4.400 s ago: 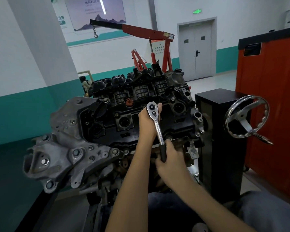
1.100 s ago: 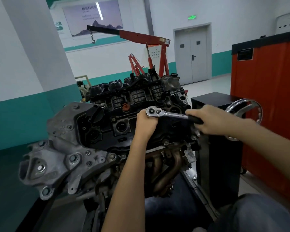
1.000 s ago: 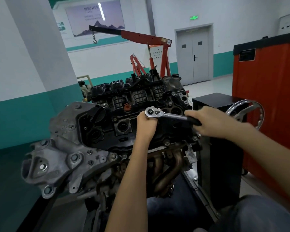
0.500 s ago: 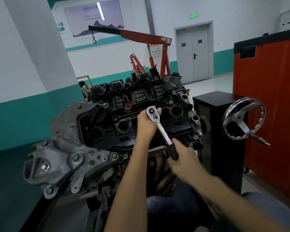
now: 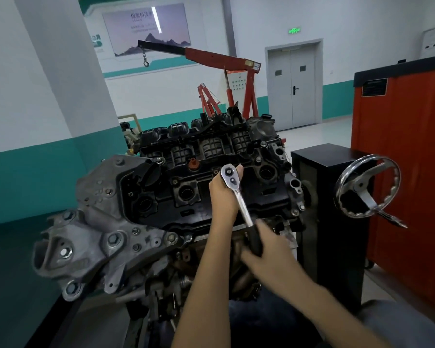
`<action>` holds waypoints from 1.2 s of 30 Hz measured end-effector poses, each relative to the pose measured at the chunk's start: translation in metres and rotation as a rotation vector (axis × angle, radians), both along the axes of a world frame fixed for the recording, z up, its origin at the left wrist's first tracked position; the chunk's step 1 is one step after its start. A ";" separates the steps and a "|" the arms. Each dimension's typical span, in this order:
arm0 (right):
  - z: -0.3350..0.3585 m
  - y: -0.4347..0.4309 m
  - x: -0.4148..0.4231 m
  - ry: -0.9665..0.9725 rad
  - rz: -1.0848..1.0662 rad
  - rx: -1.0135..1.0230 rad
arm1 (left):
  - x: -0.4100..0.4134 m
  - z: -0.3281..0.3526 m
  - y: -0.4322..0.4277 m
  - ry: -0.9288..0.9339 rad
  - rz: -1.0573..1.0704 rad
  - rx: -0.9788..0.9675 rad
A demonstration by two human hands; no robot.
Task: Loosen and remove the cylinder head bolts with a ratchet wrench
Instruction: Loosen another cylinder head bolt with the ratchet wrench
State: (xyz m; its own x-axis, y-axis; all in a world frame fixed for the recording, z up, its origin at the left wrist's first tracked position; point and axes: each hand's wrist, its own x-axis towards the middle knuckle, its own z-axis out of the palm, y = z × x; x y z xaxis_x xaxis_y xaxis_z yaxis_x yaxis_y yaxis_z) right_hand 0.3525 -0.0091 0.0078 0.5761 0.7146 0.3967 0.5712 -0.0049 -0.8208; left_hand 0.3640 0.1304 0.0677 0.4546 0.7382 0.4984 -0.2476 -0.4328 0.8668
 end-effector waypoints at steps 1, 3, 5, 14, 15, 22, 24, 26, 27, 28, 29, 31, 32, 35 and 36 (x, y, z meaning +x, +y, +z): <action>-0.001 0.007 -0.012 0.086 0.035 0.022 | 0.000 0.000 0.000 0.009 0.023 0.013; 0.002 0.011 -0.018 0.205 0.068 0.051 | -0.003 -0.001 0.002 0.043 0.022 0.039; 0.008 0.008 -0.010 0.331 0.087 0.067 | -0.005 -0.001 0.002 0.021 -0.017 0.012; 0.012 0.009 0.021 0.094 -0.168 0.212 | 0.009 0.003 -0.009 -0.047 0.018 0.069; 0.010 0.006 0.024 0.098 -0.168 0.227 | 0.010 0.005 -0.013 -0.053 0.016 0.080; 0.022 -0.020 0.028 0.154 -0.068 0.261 | 0.013 0.012 -0.031 -0.140 0.010 0.140; 0.034 -0.023 0.022 0.159 -0.040 0.270 | 0.012 0.019 -0.033 -0.159 0.021 0.144; 0.047 -0.027 0.018 0.183 -0.008 0.270 | 0.010 0.029 -0.034 -0.194 0.032 0.148; 0.052 -0.030 0.017 0.203 0.004 0.269 | 0.010 0.033 -0.034 -0.204 0.037 0.159; 0.056 -0.033 0.016 0.220 0.014 0.269 | 0.009 0.034 -0.035 -0.209 0.039 0.171; 0.059 -0.038 0.015 0.233 0.025 0.273 | 0.008 0.034 -0.036 -0.211 0.038 0.182; 0.063 -0.048 0.014 0.249 0.042 0.297 | 0.007 0.032 -0.039 -0.206 0.039 0.210; 0.064 -0.053 0.014 0.254 0.050 0.312 | 0.007 0.030 -0.041 -0.200 0.043 0.234; 0.065 -0.065 0.016 0.284 0.076 0.355 | 0.009 0.031 -0.051 -0.193 0.072 0.338; 0.065 -0.069 0.016 0.291 0.080 0.365 | 0.010 0.034 -0.054 -0.198 0.081 0.369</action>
State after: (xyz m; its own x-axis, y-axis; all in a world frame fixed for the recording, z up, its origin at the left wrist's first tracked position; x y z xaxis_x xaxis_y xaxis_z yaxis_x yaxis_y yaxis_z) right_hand 0.3683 -0.0784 0.0733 0.6492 0.6054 0.4603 0.3039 0.3484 -0.8867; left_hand 0.3738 0.0767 0.1012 0.2711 0.5235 0.8077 -0.3460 -0.7301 0.5893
